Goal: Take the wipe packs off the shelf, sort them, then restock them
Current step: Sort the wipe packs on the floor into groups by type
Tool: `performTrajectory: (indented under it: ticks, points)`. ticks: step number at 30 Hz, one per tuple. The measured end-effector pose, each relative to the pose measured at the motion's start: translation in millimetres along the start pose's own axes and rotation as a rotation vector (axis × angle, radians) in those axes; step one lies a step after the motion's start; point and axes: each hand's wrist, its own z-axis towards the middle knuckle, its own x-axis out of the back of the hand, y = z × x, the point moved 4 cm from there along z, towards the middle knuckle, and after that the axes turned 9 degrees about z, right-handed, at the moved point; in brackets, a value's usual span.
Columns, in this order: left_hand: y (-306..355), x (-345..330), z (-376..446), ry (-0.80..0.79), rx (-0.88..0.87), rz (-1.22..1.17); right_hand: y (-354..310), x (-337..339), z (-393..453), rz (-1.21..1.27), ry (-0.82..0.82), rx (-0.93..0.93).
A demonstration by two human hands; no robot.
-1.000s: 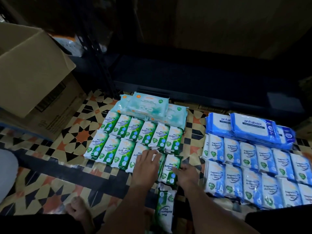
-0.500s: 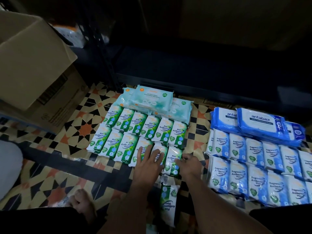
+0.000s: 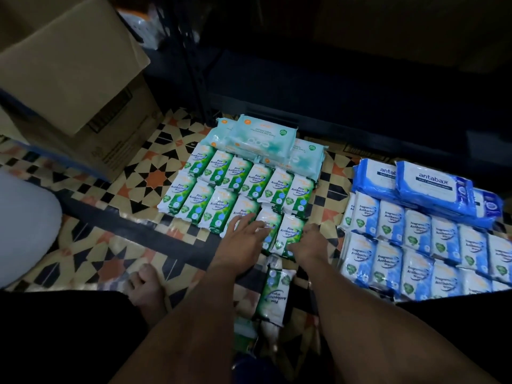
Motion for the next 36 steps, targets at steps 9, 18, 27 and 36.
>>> performTrajectory:
  ticks: [9, 18, 27, 36]
  points:
    - [-9, -6, -72, -0.262, 0.144, -0.406, -15, -50, -54, -0.836, -0.646, 0.588]
    - [17, -42, -132, -0.419, -0.04, -0.07, -3, -53, -85, -1.125, -0.697, 0.833]
    - [-13, -39, -109, -0.481, 0.059, -0.243, -7, -47, -67, -0.978, -0.65, 0.741]
    - [-41, -20, -99, -0.581, 0.564, -1.265, -23, -33, -43, 0.013, -0.505, 0.179]
